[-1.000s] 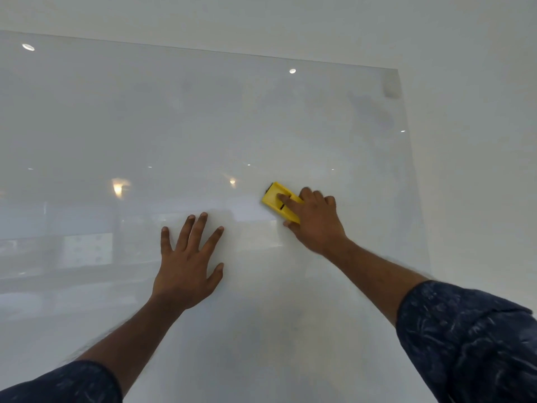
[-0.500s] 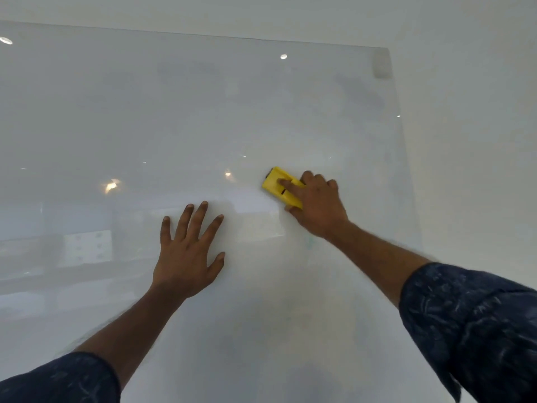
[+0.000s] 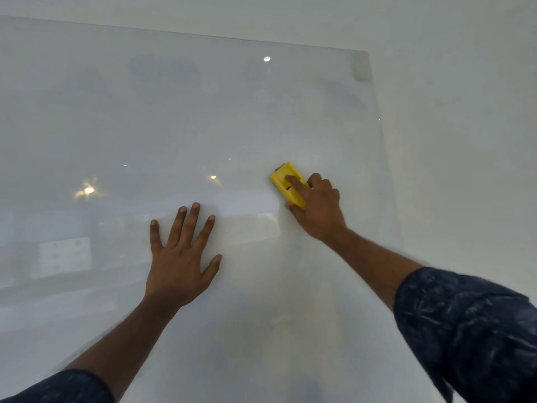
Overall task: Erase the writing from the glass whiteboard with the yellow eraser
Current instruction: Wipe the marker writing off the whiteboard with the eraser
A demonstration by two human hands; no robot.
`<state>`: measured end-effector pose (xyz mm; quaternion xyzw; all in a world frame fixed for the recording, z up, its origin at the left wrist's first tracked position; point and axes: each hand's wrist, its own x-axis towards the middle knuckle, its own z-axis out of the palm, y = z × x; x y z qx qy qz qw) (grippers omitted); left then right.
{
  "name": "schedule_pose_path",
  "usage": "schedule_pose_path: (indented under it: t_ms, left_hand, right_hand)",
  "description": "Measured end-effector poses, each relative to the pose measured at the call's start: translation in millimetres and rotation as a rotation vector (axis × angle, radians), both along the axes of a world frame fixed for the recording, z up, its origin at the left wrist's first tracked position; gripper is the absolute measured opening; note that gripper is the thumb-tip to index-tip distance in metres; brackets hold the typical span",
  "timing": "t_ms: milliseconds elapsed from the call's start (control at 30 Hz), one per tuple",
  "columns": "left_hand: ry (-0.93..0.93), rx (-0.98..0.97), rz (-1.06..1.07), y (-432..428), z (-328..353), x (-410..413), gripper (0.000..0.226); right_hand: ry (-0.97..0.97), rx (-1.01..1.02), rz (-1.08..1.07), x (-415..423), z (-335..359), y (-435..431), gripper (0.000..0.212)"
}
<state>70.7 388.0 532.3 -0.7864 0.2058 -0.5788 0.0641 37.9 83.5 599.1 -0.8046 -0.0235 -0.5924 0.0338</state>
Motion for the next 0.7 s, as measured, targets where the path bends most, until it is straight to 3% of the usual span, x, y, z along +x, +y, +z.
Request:
schedule_pose_path:
  t_ms: [233, 300, 400, 467, 567, 700]
  left_hand:
    - [-0.019, -0.006, -0.014, -1.2, -0.8, -3.6, 0.073]
    - [-0.007, -0.006, -0.002, -2.7, -1.2, -5.0, 0.073]
    - [-0.003, -0.016, 0.005, -4.5, -0.9, -6.1, 0.073]
    - [0.001, -0.023, 0.004, -5.3, -1.3, -6.6, 0.073]
    - [0.009, -0.029, 0.007, -5.3, -0.5, -6.6, 0.074]
    - [-0.005, -0.001, 0.009, -5.6, 3.9, -6.0, 0.074]
  right_hand:
    - [0.033, -0.558, 0.081, -14.8, -91.6, -10.2, 0.056]
    - [0.048, -0.467, 0.046, -15.3, -82.5, -34.0, 0.055]
    - [0.027, -0.123, -0.007, -12.2, -36.7, -54.3, 0.056]
    - [0.0, -0.056, -0.011, -6.8, -12.5, -52.5, 0.056]
    - [-0.009, -0.106, 0.0, -6.6, -14.1, -32.6, 0.057]
    - [0.0, -0.393, 0.081, -10.6, -75.5, -13.2, 0.056]
